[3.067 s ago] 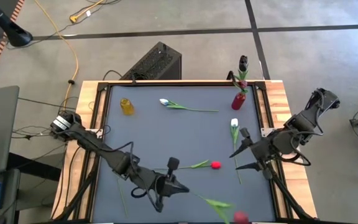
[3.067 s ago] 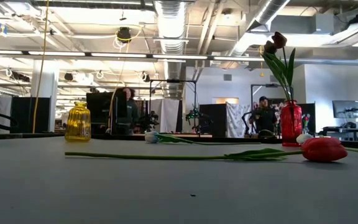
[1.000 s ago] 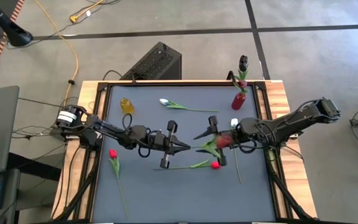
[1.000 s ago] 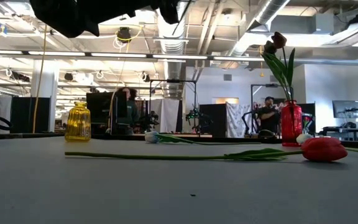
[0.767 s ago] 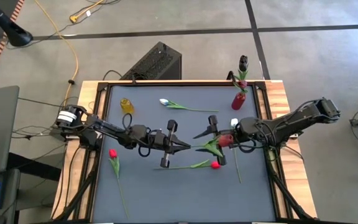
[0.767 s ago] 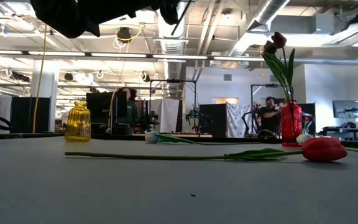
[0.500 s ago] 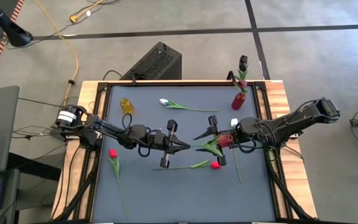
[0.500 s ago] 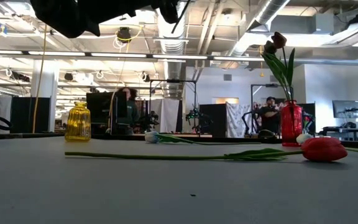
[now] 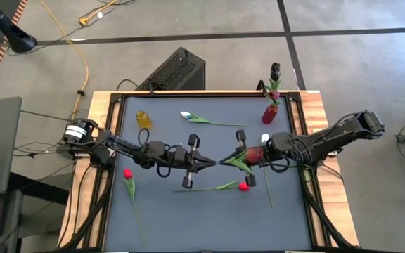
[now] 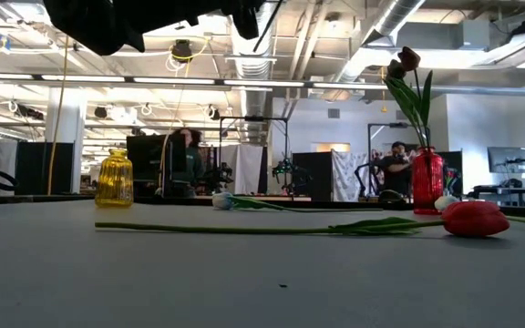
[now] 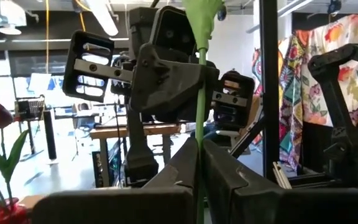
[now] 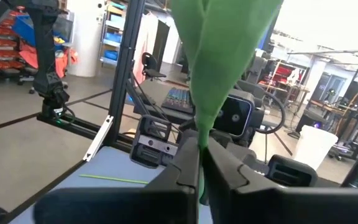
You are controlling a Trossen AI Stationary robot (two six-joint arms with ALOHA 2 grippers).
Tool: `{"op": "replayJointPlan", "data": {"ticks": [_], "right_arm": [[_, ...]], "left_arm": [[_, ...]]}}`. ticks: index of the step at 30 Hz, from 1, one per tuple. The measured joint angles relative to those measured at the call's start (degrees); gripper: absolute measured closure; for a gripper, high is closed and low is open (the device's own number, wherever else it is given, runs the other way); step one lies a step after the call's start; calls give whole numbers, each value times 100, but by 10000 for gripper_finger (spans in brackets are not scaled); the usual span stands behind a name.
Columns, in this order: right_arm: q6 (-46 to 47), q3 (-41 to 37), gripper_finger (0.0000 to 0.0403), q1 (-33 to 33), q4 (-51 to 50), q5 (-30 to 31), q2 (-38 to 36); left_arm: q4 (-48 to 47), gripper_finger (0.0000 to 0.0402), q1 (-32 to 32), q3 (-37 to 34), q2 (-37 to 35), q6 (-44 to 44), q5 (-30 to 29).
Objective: Sort flowers into vase by color
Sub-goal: Put the dark red tulip into the red flower vase
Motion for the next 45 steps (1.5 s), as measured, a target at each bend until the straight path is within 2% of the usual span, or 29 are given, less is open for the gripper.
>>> {"op": "replayJointPlan", "data": {"ticks": [4,10,13,18,23,27,30,39,45], "right_arm": [[30,0,382,0,-17,21,0],[504,0,378,0,-399,17,-285],[741,102,376,2,-1266,77,-727],[1247,351,377,3,-3323,799,-1601],[2041,527,375,-109,-5129,1459,-2339],[2487,630,374,-245,-6095,2044,-2826],[2693,713,374,-370,-6529,2389,-3188],[3206,1181,373,-1036,-7757,2629,-4005],[3204,1198,373,-1534,-7989,3891,-4223]], "left_arm": [[-5,381,2,0,0,51,73],[-2,300,-7,0,0,250,-84],[-1,259,-7,0,0,255,-334],[-365,217,-4,0,0,310,-800],[-977,210,-4,0,0,367,-1253],[-1230,213,-4,-2,0,349,-1376],[-1296,213,-4,-2,0,342,-1382],[-1516,214,-4,0,0,338,-1415],[-1510,214,17,0,0,413,-1461]]}}
